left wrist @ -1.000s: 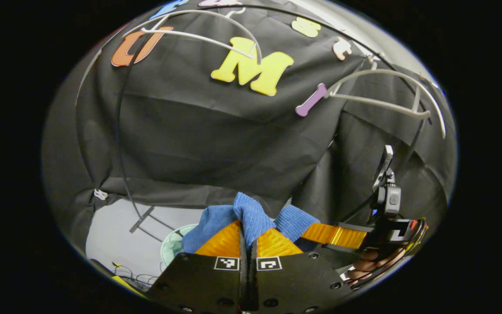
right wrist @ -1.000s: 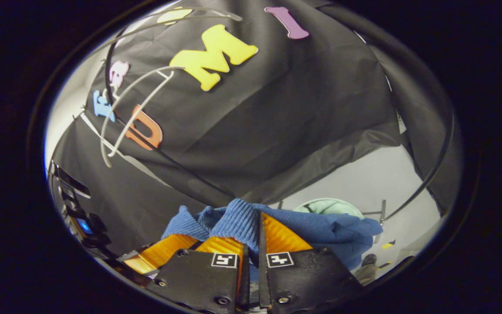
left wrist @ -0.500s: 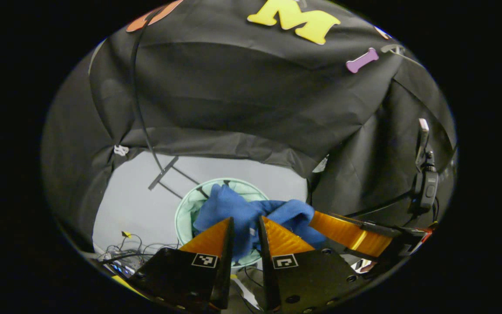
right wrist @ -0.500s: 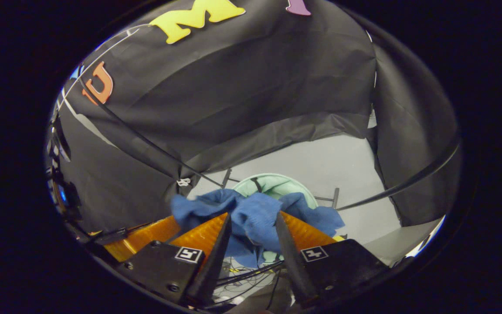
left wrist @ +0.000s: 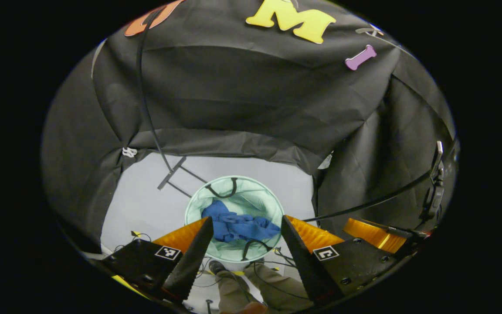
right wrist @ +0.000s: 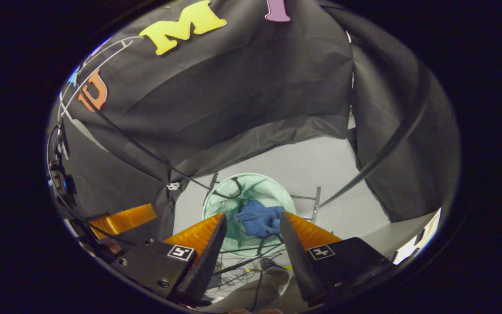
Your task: Grasp the clothes on the hanger with both hands and then place them into the laundry hamper below.
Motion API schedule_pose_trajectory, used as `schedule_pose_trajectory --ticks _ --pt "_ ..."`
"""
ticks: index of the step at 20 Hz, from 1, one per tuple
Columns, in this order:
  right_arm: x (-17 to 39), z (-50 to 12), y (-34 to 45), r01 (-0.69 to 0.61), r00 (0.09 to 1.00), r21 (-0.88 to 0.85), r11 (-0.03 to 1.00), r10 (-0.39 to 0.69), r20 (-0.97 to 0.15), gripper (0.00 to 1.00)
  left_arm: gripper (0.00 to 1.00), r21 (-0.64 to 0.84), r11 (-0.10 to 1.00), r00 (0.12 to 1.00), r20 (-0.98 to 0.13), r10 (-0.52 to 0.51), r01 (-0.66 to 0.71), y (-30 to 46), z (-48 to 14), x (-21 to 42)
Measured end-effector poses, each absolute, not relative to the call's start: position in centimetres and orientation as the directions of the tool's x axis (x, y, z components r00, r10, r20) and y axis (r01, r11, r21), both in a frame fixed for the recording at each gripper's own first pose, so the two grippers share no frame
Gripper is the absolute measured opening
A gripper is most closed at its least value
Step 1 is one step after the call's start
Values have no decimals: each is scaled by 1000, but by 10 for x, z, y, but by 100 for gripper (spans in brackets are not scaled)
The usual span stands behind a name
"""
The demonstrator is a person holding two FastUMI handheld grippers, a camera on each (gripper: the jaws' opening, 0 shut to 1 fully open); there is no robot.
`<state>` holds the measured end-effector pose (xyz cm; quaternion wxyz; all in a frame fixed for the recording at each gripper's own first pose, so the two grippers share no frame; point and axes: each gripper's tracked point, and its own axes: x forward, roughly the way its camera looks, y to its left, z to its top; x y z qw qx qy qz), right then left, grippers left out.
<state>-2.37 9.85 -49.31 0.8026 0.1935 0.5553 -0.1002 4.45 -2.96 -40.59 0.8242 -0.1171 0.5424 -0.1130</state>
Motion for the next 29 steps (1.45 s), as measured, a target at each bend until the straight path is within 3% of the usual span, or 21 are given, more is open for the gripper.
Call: schedule_pose_trajectory --ticks 5,10,14,15,17,18,19,21,26,29 --pt "-28 -425 63 377 506 178 909 -42 -861 81 95 -279 953 522 -799 -298 116 -21 -336 60" --pt "-30 -335 30 358 686 131 925 -166 -708 81 95 -232 955 672 -679 -294 183 -9 -256 74" --pt "-49 -276 15 364 772 96 926 -243 -587 81 95 -171 957 779 -556 -291 235 2 -185 76" --pt "-52 -261 10 369 787 88 925 -261 -558 83 87 -158 956 798 -525 -295 249 3 -167 74" --pt "-56 -227 10 371 816 74 926 -287 -501 84 100 -132 955 837 -460 -297 266 6 -133 73" --pt "-57 -211 8 371 828 60 927 -301 -474 84 100 -120 956 853 -432 -293 268 9 -121 73" --pt "-57 -196 1 369 839 48 928 -310 -448 84 100 -109 958 867 -407 -287 266 12 -109 67" --pt "-60 -167 -5 359 863 27 933 -321 -391 87 87 -88 965 897 -357 -261 246 19 -82 62" --pt "-65 -107 -12 292 928 14 956 -280 -248 90 100 -55 984 959 -220 -178 170 30 -28 53" --pt "-69 -73 -8 220 960 3 976 -216 -177 95 100 -41 991 980 -151 -129 125 26 1 32"
